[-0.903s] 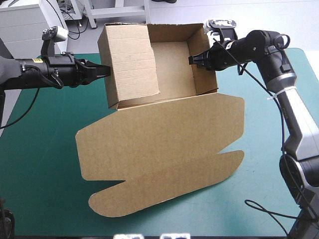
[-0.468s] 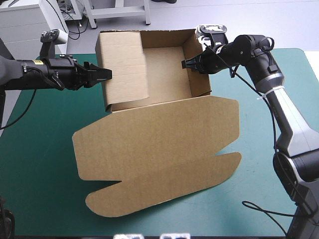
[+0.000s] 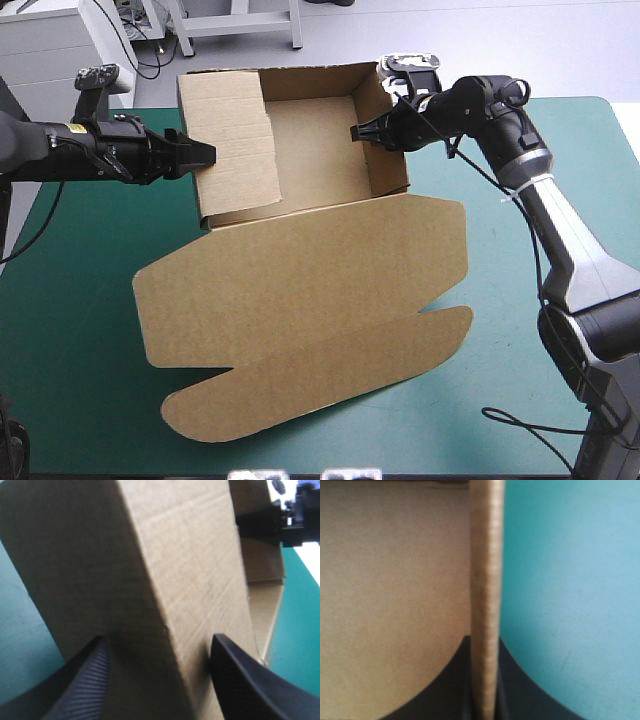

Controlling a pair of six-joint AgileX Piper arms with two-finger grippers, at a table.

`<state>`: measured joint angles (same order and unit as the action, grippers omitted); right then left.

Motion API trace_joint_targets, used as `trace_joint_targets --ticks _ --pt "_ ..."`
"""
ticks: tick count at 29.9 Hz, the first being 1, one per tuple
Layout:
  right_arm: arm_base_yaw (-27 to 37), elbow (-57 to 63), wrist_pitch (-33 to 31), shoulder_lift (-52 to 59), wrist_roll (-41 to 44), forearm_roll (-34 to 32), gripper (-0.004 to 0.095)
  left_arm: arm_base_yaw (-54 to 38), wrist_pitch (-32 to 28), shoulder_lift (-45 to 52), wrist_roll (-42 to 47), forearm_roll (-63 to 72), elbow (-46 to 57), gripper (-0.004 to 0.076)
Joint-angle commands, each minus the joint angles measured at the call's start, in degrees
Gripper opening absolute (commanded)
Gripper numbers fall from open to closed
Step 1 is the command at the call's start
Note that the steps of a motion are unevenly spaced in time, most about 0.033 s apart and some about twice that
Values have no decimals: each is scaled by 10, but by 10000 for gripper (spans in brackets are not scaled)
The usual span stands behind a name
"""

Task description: Fold the box

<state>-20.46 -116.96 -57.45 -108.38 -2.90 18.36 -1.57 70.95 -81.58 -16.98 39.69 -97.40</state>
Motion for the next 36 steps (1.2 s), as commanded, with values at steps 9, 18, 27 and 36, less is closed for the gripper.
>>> trace_joint_targets --ticks 9,18,27,36 --pt "-86 -16 91 30 4 -2 -13 3 -27 20 83 -117 -13 391" --pt "-102 -16 91 30 16 -40 -13 5 2 20 135 -236 -13 195" --pt "-101 -16 -43 36 18 -118 -14 156 -30 -11 199 -385 -13 -8" --pt "-100 -3 -141 40 83 -171 -14 271 -49 -96 283 -489 -13 -8"
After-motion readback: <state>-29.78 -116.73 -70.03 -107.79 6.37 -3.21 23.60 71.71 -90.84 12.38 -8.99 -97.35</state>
